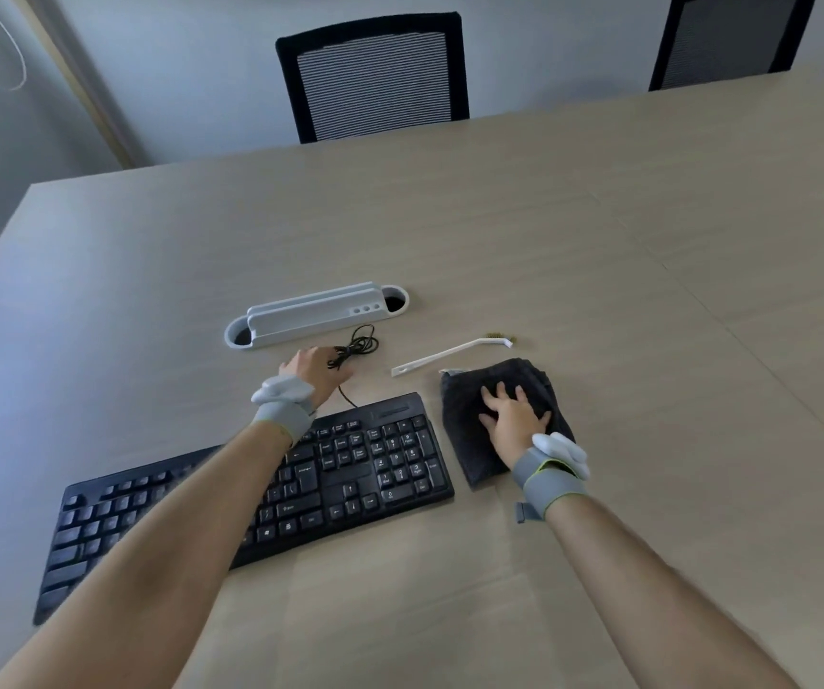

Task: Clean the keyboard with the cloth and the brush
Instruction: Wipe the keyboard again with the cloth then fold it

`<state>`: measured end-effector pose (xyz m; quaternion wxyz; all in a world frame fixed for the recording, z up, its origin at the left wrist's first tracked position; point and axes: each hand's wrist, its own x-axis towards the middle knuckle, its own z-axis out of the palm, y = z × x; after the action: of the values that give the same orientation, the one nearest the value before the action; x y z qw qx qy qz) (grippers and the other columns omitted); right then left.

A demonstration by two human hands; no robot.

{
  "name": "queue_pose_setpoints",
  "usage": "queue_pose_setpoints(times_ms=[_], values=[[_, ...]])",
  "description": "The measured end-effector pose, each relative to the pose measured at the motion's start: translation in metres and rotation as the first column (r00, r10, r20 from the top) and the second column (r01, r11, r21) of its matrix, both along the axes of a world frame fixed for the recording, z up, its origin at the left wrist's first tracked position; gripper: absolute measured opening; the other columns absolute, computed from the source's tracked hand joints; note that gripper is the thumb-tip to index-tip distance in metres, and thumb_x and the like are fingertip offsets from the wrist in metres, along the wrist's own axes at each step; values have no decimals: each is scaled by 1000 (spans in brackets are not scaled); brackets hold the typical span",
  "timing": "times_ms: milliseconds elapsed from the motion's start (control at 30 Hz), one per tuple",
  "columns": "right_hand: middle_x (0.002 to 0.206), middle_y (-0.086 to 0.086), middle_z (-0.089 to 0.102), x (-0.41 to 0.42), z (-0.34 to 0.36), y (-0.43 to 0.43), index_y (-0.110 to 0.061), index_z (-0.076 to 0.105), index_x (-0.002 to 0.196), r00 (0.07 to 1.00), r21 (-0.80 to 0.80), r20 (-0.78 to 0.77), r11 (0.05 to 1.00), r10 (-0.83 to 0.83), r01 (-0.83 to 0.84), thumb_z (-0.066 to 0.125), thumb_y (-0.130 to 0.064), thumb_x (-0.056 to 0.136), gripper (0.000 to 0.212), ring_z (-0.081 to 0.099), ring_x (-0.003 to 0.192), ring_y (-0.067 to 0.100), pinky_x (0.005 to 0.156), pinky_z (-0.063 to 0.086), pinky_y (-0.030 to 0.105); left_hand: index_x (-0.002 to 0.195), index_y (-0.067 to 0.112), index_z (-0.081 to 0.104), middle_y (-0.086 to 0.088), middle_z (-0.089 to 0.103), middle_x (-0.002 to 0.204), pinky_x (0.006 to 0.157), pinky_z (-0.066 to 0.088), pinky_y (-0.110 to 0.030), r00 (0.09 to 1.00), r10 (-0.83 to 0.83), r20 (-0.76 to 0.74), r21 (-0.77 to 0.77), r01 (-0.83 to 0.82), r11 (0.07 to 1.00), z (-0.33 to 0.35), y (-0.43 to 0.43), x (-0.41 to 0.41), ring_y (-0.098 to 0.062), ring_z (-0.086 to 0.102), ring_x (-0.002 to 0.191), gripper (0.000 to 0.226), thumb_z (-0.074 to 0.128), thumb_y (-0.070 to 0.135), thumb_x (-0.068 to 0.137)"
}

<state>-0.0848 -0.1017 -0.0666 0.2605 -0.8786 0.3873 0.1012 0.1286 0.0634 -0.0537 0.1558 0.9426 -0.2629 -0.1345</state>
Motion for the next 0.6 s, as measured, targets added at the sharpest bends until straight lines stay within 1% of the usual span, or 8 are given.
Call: queue_pose_setpoints(times_ms=[133,267,333,367,433,500,533,600], values=[[158,-3,18,1,1,-1,-29,34,144,1000,-11,-4,1000,-20,20,41,-21,100,45,5,148,22,113,9,59,131,15,50,-10,53,136,103,41,-40,994,-87,-66,3,88,996,-4,13,1,-29,49,125,58,55,49,85],[157,1,24,4,2,3,-24,39,142,998,-42,12,997,-62,62,44,-16,99,44,11,147,25,115,11,56,137,18,43,-7,40,147,113,31,-42,977,-196,-87,44,201,979,1,25,0,-28,37,135,61,54,49,85],[152,5,35,5,3,8,-18,46,137,993,-92,70,990,-98,104,45,-11,97,41,23,144,26,116,16,50,137,19,42,-8,36,149,114,29,-44,978,-184,-97,22,187,982,2,36,0,-29,35,137,60,54,48,86],[147,6,43,6,4,11,-16,50,135,986,-124,129,985,-105,121,45,-8,96,40,32,139,26,115,23,46,137,19,42,-9,37,149,114,29,-45,981,-167,-100,5,168,986,2,44,0,-29,35,137,59,54,47,87],[134,7,57,9,9,22,-13,57,128,956,-150,280,980,-84,130,46,-7,94,36,48,125,26,102,38,37,137,17,43,-9,41,146,112,32,-45,994,-83,-77,-20,82,996,4,64,0,-29,39,134,54,52,42,89],[119,9,65,13,16,41,-10,62,120,931,-97,362,992,-39,79,50,-10,92,30,56,111,29,87,46,34,136,15,42,-12,44,143,107,37,-46,994,101,-51,10,-100,995,3,100,4,-33,44,128,47,46,35,93],[112,11,67,16,16,46,-8,64,116,930,-52,364,996,-48,72,52,-12,92,27,59,105,30,83,49,34,135,14,42,-14,44,142,106,39,-47,980,197,-33,56,-195,979,0,117,10,-35,45,126,45,42,33,95],[103,15,70,20,19,59,-2,66,107,957,-15,286,999,-45,51,54,-17,92,24,63,97,33,78,51,35,126,14,43,-19,43,139,106,36,-50,907,421,-11,129,-416,900,-4,162,13,-38,43,125,36,35,29,95]])
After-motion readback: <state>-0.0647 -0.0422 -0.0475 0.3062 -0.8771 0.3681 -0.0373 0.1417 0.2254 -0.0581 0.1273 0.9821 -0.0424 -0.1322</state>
